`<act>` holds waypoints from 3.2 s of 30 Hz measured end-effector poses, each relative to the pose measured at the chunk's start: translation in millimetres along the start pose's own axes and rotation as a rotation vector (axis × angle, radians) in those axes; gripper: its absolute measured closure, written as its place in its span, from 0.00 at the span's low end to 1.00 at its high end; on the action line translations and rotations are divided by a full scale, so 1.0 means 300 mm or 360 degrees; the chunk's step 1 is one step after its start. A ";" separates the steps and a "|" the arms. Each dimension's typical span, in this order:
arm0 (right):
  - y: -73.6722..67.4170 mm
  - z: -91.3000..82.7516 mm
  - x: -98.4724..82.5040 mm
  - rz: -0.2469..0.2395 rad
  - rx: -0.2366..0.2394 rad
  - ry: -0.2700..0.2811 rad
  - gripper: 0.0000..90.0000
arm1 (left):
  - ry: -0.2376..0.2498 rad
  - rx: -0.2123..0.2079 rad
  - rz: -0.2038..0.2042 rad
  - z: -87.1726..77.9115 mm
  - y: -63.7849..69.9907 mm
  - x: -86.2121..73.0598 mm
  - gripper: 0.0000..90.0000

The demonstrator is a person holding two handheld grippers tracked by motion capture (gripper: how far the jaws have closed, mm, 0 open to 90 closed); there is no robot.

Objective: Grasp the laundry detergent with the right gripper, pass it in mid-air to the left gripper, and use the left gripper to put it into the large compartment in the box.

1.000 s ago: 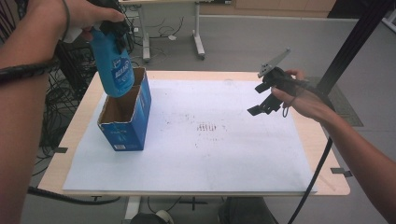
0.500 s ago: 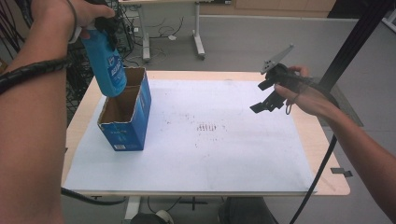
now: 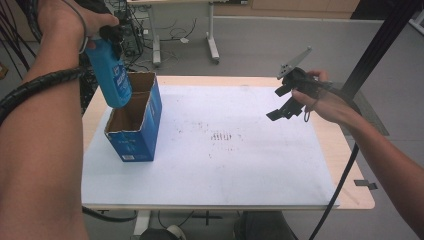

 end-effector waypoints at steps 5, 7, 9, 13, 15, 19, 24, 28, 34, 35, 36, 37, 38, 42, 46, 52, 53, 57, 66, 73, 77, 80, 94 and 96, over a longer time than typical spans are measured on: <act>-0.002 0.003 0.003 -0.0002 0.0001 -0.0007 0.01 | 0.0001 -0.0010 -0.0011 0.018 -0.003 0.000 0.41; -0.003 0.005 0.003 -0.0003 0.0003 -0.0006 0.01 | 0.0005 -0.0006 -0.0014 0.027 -0.004 0.001 0.41; -0.003 0.007 0.003 -0.0004 0.0005 -0.0008 0.01 | 0.0002 -0.0002 -0.0014 0.039 -0.005 0.002 0.41; -0.002 0.012 0.000 -0.0005 0.0006 -0.0009 0.01 | -0.0005 -0.0006 -0.0018 0.061 -0.004 0.002 0.41; -0.001 0.014 -0.001 -0.0010 0.0005 -0.0011 0.01 | -0.0005 -0.0010 -0.0018 0.072 -0.005 0.002 0.41; 0.000 0.018 -0.003 -0.0004 0.0007 -0.0014 0.01 | -0.0008 -0.0020 -0.0032 0.100 -0.008 0.002 0.41; 0.002 0.025 -0.008 -0.0002 0.0008 -0.0022 0.01 | -0.0011 -0.0019 -0.0039 0.137 -0.010 0.001 0.41; 0.003 0.029 -0.011 0.0005 0.0010 -0.0024 0.01 | -0.0023 -0.0025 -0.0047 0.173 -0.009 -0.001 0.41; 0.001 0.036 -0.011 0.0009 0.0009 -0.0032 0.01 | -0.0025 -0.0037 -0.0051 0.223 -0.005 -0.003 0.41; 0.001 0.038 -0.011 0.0007 0.0008 -0.0035 0.01 | -0.0029 -0.0041 -0.0051 0.232 -0.004 -0.004 0.41; 0.001 0.040 -0.011 0.0003 0.0010 -0.0034 0.01 | -0.0023 -0.0044 -0.0059 0.240 -0.002 -0.005 0.41; 0.000 0.041 -0.010 0.0008 0.0008 -0.0034 0.01 | -0.0030 -0.0048 -0.0053 0.249 -0.002 -0.006 0.41; 0.000 0.043 -0.010 0.0004 0.0011 -0.0038 0.01 | -0.0033 -0.0050 -0.0051 0.258 -0.002 -0.008 0.41; -0.002 0.049 -0.010 0.0000 0.0011 -0.0044 0.01 | -0.0030 -0.0050 -0.0067 0.292 -0.001 -0.012 0.41; -0.002 0.053 -0.012 -0.0005 0.0001 -0.0058 0.01 | -0.0030 -0.0057 -0.0078 0.324 -0.001 -0.017 0.41; 0.000 0.059 -0.016 -0.0003 0.0001 -0.0063 0.01 | -0.0031 -0.0059 -0.0086 0.365 0.001 -0.023 0.41; -0.001 0.060 -0.016 0.0000 0.0000 -0.0069 0.01 | -0.0033 -0.0057 -0.0088 0.372 0.002 -0.024 0.41; -0.002 0.063 -0.015 -0.0002 0.0000 -0.0072 0.01 | -0.0033 -0.0044 -0.0085 0.404 0.009 -0.025 0.41; 0.001 0.078 -0.025 -0.0008 -0.0018 -0.0100 0.01 | -0.0035 -0.0051 -0.0083 0.466 0.024 -0.031 0.41; 0.004 0.084 -0.030 -0.0005 -0.0013 -0.0104 0.01 | -0.0046 -0.0043 -0.0075 0.514 0.039 -0.036 0.41; 0.005 0.087 -0.032 -0.0004 -0.0014 -0.0107 0.01 | -0.0042 -0.0044 -0.0071 0.535 0.047 -0.037 0.41; 0.005 0.091 -0.034 -0.0004 -0.0013 -0.0113 0.01 | -0.0039 -0.0035 -0.0060 0.554 0.056 -0.038 0.41; 0.014 0.101 -0.054 0.0008 -0.0019 -0.0136 0.01 | -0.0048 -0.0058 -0.0047 0.629 0.072 -0.044 0.41; 0.015 0.104 -0.056 0.0009 -0.0019 -0.0139 0.01 | -0.0046 -0.0057 -0.0042 0.638 0.074 -0.046 0.41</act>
Point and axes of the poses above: each handheld gripper's, and its own axes: z roughly forward along the jaws, x roughly out of its top, y roughly to its right, the point moved 5 cm from there along z, roughly forward along the jaws, and after that the axes turned 4 degrees about x, right-handed, at the moved point
